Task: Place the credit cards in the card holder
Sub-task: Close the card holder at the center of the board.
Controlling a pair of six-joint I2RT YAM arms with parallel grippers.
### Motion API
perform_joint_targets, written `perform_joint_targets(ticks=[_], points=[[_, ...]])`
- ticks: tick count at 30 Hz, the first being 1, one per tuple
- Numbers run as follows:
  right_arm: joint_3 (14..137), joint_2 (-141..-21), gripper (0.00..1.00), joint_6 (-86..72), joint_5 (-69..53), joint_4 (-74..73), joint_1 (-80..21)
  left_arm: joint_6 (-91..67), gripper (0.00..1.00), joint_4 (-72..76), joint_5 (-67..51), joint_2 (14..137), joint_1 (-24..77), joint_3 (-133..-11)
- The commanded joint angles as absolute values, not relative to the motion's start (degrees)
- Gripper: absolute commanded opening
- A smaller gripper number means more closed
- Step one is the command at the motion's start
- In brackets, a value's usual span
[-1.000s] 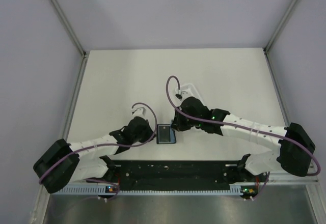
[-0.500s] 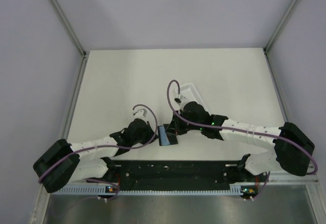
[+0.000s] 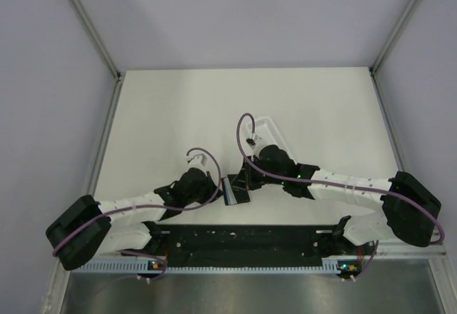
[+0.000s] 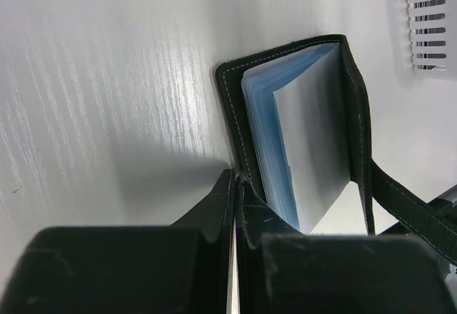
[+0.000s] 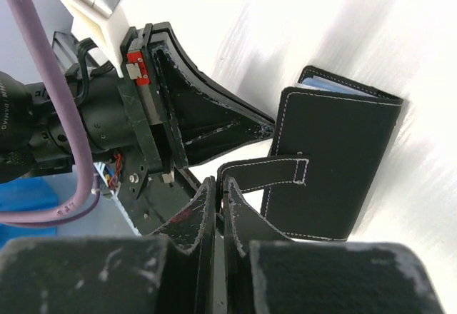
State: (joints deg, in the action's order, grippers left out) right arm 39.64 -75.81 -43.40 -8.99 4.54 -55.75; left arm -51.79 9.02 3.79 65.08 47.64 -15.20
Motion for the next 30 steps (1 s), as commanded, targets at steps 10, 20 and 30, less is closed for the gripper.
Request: perform_joint_targets(ticks=[10, 20, 30], points=[[36.92, -78.92, 0.00, -45.70, -10.11, 13.79, -55.37, -52.91, 0.00, 0.26, 6.41, 58.90, 48.34, -13.80], [36.56, -85.95, 0.00, -47.02, -12.83, 19.95, -55.28, -52.82, 0.00, -8.26, 9.40, 52.04, 48.34, -15.82], [37.18, -91.67, 0.00, -47.02, -14.33, 22.41, -55.37, -52.65, 0.00, -12.57, 11.42, 47.90, 48.34, -16.61]])
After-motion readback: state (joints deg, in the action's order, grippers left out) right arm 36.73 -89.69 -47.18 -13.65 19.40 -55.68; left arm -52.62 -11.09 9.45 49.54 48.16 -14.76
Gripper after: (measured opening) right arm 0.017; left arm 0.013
